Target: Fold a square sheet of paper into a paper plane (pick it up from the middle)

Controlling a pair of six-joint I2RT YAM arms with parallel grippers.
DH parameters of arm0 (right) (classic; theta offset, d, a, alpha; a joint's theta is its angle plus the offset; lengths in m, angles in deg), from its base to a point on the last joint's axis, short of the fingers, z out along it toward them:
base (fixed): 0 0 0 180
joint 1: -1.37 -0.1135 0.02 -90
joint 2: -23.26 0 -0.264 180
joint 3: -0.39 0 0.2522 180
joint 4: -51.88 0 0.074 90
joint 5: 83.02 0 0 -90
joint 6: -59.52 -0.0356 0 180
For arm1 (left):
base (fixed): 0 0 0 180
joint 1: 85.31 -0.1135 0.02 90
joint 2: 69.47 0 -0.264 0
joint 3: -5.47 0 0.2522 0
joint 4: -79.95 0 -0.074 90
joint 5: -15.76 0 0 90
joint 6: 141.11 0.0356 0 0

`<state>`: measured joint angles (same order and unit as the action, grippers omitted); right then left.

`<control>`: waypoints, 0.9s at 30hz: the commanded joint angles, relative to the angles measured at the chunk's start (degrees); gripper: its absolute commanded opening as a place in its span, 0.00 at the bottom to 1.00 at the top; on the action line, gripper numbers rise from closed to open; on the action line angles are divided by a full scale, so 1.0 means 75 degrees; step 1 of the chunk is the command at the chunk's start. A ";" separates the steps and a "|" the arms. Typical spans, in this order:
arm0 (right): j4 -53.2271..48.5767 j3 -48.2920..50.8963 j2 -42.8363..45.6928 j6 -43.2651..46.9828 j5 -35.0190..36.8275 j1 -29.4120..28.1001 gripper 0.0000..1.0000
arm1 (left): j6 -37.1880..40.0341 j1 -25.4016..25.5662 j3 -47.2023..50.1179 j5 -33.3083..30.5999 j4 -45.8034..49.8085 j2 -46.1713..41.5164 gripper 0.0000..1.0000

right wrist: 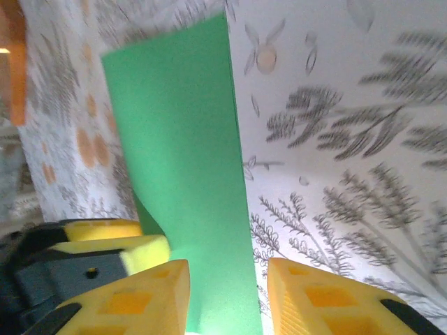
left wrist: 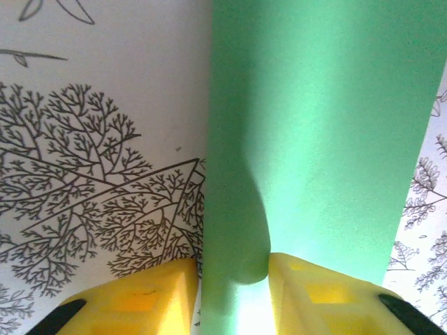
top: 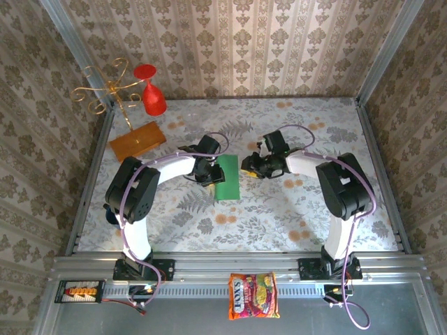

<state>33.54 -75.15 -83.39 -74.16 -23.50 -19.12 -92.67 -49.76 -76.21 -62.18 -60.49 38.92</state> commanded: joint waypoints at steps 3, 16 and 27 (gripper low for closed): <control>-0.0362 0.0069 0.0360 0.0455 0.0040 0.0332 0.36 | 0.0279 0.0006 0.0027 -0.0328 0.0391 0.0473 0.29; -0.0337 -0.0014 0.0240 0.0503 0.0019 0.0427 0.36 | 0.0193 -0.0017 -0.0118 -0.0213 0.0392 0.0750 0.29; -0.0245 -0.0001 0.0082 0.0469 -0.0082 0.0424 0.36 | 0.0050 0.0041 -0.0266 -0.0041 0.0398 0.1194 0.31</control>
<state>32.07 -75.13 -81.90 -71.17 -23.45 -15.97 -91.62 -49.78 -79.97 -62.51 -56.08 41.59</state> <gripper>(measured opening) 0.357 0.309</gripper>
